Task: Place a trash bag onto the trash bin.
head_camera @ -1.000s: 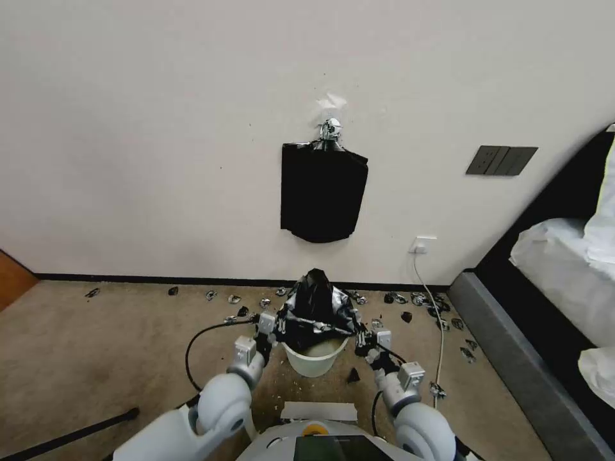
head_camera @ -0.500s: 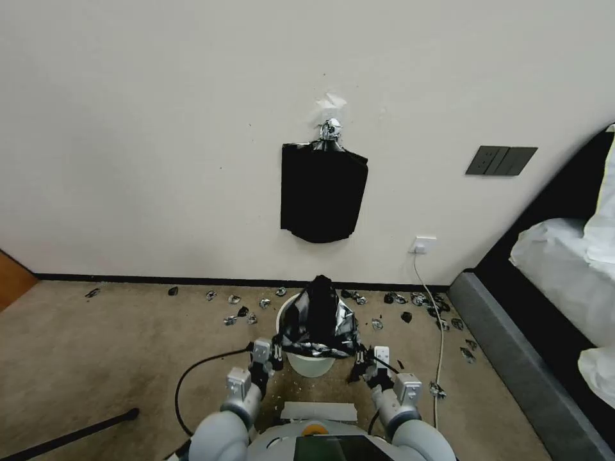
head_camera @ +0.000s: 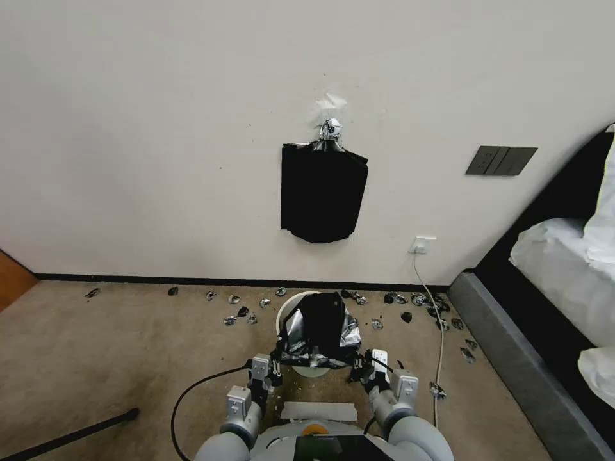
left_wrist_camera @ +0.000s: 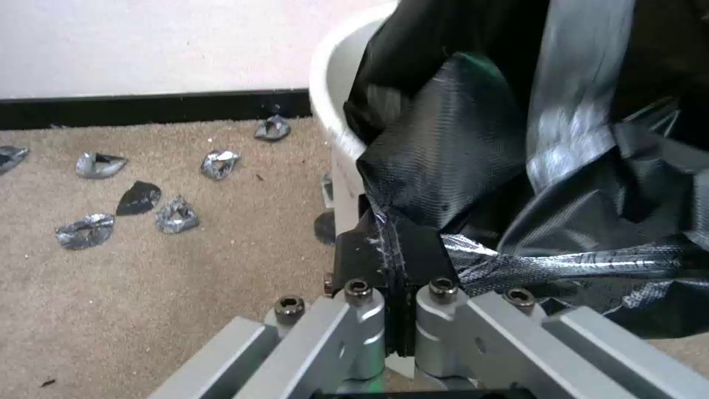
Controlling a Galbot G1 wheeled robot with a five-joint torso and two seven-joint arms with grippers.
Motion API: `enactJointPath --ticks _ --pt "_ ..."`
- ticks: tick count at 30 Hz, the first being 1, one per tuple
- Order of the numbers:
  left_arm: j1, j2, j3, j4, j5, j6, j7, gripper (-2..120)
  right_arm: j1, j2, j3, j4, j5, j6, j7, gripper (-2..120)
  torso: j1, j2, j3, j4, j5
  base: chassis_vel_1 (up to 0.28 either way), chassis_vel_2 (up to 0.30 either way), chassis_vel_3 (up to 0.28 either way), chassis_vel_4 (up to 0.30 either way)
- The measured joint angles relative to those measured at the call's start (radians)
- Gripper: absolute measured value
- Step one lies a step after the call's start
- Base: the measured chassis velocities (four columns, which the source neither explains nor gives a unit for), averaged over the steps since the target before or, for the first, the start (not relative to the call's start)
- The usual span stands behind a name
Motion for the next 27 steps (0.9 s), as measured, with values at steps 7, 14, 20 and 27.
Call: enactJointPath --ticks 7,14,20,27 --pt "-0.028 0.005 0.002 0.031 -0.045 0.025 -0.001 0 0.043 0.0 -0.021 -0.059 0.016 -0.009 -0.003 0 0.0 0.0 0.0 0.0 0.0 0.0 0.0 0.0 0.0" --pt "-0.065 -0.003 -0.003 0.073 -0.055 0.021 -0.003 0 0.072 0.004 -0.022 -0.106 0.004 -0.007 -0.009 0 0.0 0.0 0.0 0.0 0.0 0.0 0.0 0.0 0.0" --pt "-0.082 -0.003 -0.01 0.098 -0.059 -0.009 -0.005 0 0.085 -0.002 -0.021 -0.143 -0.036 0.017 -0.034 0 0.0 0.0 0.0 0.0 0.0 0.0 0.0 0.0 0.0" --pt "-0.077 -0.006 -0.022 0.097 -0.065 -0.015 -0.007 5 0.072 -0.008 -0.022 -0.152 -0.07 0.049 -0.061 3 0.0 0.0 0.0 0.0 0.0 0.0 0.0 0.0 0.0"
